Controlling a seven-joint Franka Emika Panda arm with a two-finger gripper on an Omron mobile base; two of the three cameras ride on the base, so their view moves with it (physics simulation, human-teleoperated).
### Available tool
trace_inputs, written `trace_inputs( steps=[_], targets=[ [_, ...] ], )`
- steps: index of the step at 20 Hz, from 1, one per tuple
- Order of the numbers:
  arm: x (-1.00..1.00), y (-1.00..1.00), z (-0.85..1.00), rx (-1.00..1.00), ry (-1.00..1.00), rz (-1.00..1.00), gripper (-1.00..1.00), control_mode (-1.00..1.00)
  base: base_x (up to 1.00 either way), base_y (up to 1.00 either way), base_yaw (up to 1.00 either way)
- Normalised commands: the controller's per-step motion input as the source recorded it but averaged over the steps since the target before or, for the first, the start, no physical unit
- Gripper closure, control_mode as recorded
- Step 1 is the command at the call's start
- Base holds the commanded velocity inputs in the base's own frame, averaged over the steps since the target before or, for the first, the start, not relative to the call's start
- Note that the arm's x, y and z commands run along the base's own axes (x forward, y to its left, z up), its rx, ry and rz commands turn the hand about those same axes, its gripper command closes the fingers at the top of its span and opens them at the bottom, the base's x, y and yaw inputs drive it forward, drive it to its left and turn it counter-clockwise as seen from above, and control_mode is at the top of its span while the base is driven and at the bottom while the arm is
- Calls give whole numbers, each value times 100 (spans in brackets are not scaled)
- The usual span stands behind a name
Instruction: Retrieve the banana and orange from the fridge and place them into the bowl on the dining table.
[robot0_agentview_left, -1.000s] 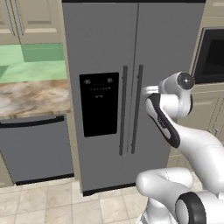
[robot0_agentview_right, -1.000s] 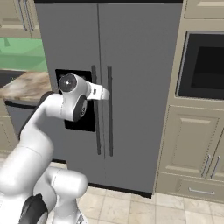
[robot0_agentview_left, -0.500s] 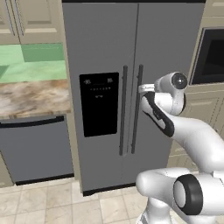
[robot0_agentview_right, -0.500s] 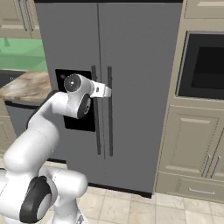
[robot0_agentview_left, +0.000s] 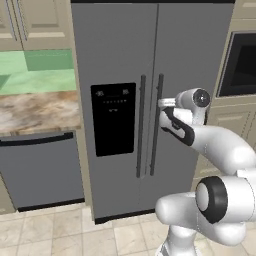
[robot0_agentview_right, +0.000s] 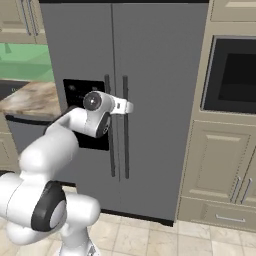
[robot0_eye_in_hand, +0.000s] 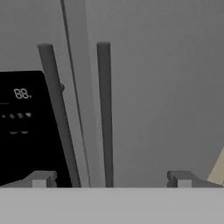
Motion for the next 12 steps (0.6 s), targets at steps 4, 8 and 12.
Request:
trace_inputs(
  steps=[4, 8, 12],
  targets=[
    [33, -10, -5, 0, 0, 0, -100, -100, 0, 0, 0],
    [37, 0, -5, 0, 0, 0, -100, -100, 0, 0, 0],
    [39, 0, -5, 0, 0, 0, -100, -100, 0, 0, 0]
  ],
)
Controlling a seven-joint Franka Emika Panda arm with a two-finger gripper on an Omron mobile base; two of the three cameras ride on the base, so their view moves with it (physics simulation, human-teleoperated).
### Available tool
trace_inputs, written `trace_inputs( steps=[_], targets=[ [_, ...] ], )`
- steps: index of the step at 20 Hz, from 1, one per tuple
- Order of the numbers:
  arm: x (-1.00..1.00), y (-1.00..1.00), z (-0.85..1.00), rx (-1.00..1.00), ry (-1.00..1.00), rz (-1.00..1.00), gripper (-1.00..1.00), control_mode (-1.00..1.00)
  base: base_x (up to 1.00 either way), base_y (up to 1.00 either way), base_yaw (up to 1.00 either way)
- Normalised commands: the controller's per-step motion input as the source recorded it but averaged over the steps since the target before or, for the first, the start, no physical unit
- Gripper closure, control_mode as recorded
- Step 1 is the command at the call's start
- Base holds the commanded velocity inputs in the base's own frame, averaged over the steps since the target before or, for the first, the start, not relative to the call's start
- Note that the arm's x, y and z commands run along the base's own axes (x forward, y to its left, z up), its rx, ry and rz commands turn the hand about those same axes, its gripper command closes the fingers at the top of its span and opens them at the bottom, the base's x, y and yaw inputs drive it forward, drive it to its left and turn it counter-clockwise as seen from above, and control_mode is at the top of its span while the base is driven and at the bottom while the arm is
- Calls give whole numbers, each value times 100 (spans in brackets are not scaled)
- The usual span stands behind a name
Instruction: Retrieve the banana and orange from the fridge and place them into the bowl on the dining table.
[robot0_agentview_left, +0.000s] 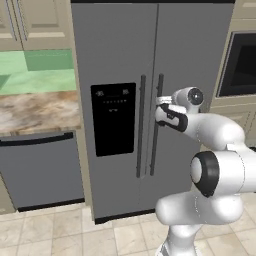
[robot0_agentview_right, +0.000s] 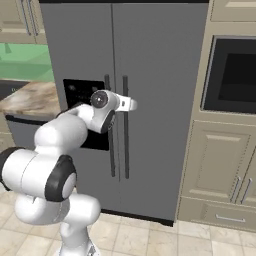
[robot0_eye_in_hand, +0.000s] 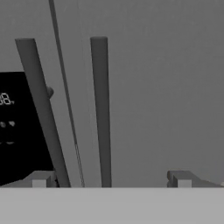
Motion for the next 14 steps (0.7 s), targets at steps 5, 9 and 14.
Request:
trace_inputs(
  steps=[5, 9, 14],
  targets=[
    [38, 0, -8, 0, 0, 0, -100, -100, 0, 0, 0],
    [37, 0, -14, 0, 0, 0, -100, -100, 0, 0, 0],
    [40, 0, -17, 0, 0, 0, -100, -100, 0, 0, 0]
  ],
)
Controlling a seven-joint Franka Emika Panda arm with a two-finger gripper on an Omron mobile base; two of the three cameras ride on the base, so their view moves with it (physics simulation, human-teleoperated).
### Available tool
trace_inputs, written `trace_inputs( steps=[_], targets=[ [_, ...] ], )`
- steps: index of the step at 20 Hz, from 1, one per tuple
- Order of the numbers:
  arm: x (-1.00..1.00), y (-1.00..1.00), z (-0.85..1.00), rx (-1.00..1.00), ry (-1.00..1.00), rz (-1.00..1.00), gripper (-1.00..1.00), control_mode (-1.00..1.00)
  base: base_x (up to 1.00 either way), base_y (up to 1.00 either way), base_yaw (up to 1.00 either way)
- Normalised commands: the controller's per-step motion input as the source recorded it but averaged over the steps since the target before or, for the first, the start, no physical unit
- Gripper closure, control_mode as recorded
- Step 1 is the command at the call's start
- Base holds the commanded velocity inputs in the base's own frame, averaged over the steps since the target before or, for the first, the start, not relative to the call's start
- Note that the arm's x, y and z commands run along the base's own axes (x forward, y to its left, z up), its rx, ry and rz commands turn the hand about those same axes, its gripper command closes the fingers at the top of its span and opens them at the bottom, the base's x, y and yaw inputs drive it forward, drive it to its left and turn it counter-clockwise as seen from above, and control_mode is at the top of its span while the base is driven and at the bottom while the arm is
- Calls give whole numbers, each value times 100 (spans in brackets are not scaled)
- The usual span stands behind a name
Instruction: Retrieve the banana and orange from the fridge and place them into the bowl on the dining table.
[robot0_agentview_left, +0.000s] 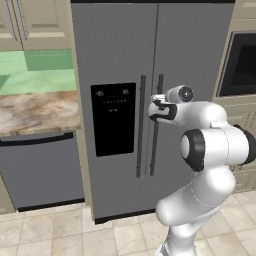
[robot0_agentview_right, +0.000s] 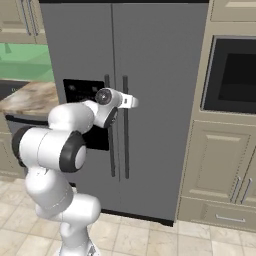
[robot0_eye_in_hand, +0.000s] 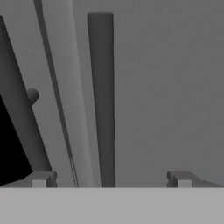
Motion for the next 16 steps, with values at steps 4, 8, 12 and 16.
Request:
trace_inputs(
  steps=[4, 8, 12, 16],
  targets=[
    [41, -1, -15, 0, 0, 0, -100, -100, 0, 0, 0],
    [41, -11, -10, 0, 0, 0, -100, -100, 0, 0, 0],
    [41, -21, -8, 0, 0, 0, -100, -100, 0, 0, 0],
    [39, -20, -9, 0, 0, 0, -100, -100, 0, 0, 0]
  ],
)
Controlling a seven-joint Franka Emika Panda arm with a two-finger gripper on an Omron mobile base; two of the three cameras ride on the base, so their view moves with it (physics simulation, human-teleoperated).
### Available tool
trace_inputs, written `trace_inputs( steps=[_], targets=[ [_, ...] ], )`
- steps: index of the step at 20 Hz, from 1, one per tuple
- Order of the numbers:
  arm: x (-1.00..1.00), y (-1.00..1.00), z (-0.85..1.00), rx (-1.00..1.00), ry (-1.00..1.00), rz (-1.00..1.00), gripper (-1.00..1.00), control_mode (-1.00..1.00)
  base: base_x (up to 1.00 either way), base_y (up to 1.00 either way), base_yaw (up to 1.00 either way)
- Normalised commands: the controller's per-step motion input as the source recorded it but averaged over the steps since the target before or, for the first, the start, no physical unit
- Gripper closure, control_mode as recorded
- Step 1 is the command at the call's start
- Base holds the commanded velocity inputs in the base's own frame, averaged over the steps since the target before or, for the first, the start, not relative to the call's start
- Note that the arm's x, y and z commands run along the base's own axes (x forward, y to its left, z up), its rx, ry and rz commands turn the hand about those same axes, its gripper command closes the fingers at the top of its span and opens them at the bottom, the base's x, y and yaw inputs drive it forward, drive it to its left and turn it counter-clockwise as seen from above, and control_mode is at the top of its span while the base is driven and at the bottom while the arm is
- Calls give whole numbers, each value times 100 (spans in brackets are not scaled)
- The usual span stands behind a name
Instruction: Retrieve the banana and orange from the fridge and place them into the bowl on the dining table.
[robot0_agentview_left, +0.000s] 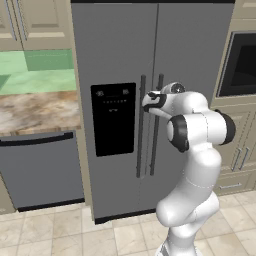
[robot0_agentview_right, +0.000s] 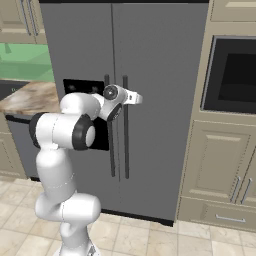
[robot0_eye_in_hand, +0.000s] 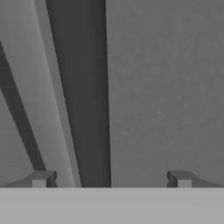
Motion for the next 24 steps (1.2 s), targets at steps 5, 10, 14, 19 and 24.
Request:
trace_inputs(
  steps=[5, 10, 14, 19, 24],
  targets=[
    [42, -14, -14, 0, 0, 0, -100, -100, 0, 0, 0],
    [41, -8, -19, 0, 0, 0, -100, -100, 0, 0, 0],
    [46, -3, -22, 0, 0, 0, -100, -100, 0, 0, 0],
    [52, -1, -22, 0, 0, 0, -100, -100, 0, 0, 0],
    [33, 0, -3, 0, 0, 0, 100, -100, 0, 0, 0]
  ],
)
